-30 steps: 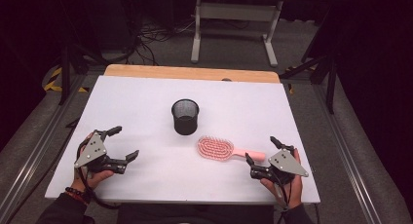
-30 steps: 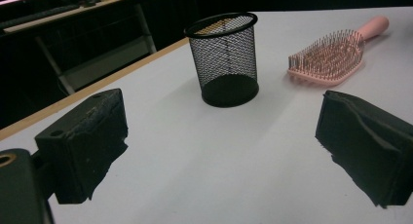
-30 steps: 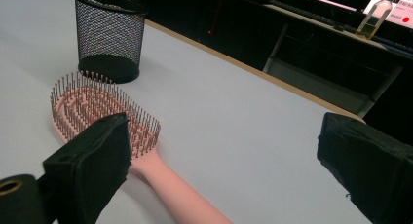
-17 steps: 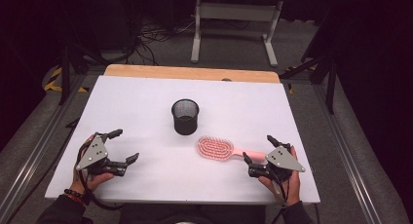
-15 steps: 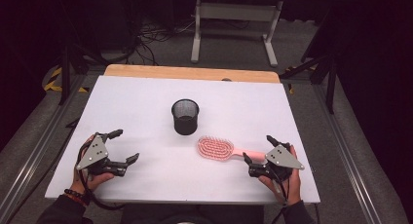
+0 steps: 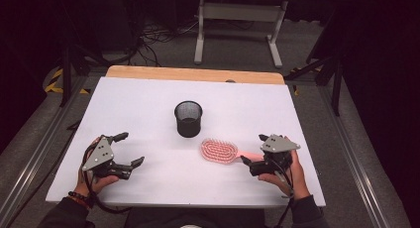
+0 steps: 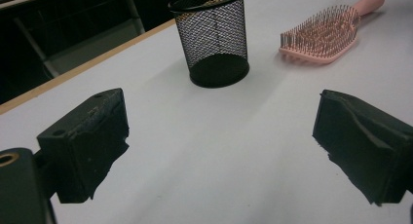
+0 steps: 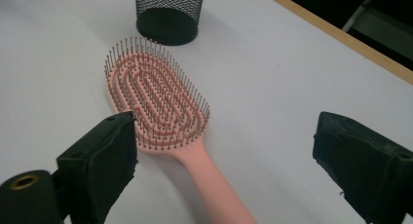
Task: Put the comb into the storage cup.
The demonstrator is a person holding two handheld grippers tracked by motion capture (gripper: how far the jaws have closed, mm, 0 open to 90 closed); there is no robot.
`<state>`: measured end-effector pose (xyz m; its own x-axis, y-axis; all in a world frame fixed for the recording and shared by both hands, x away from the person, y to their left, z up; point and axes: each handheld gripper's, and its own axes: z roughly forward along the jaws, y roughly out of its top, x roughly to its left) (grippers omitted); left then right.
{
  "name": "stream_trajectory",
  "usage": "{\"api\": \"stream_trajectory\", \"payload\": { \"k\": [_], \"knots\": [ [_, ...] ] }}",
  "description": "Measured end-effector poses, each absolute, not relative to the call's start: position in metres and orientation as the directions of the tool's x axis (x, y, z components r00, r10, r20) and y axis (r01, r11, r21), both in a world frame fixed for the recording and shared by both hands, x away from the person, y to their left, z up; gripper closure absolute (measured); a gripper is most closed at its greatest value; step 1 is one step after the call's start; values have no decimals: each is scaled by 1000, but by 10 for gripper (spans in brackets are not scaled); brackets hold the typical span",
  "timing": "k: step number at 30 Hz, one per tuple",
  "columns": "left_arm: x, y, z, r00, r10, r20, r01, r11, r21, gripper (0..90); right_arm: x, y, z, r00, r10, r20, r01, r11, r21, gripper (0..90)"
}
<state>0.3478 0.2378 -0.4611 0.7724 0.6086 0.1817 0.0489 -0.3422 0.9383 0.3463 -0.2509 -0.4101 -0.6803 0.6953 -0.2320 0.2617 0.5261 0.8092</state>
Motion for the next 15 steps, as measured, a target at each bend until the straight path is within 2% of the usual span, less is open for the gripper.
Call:
{"api": "stream_trajectory", "payload": {
  "k": [8, 15],
  "knots": [
    [347, 237, -461, 777, 600, 190, 45, -353, 934, 65, 368, -238, -404, -746, 639, -188, 325, 596, 734, 118],
    [346, 236, -462, 781, 593, 196, 44, -366, 930, 63, 378, -227, -408, -784, 589, -199, 340, 674, 657, 131]
  ]
}}
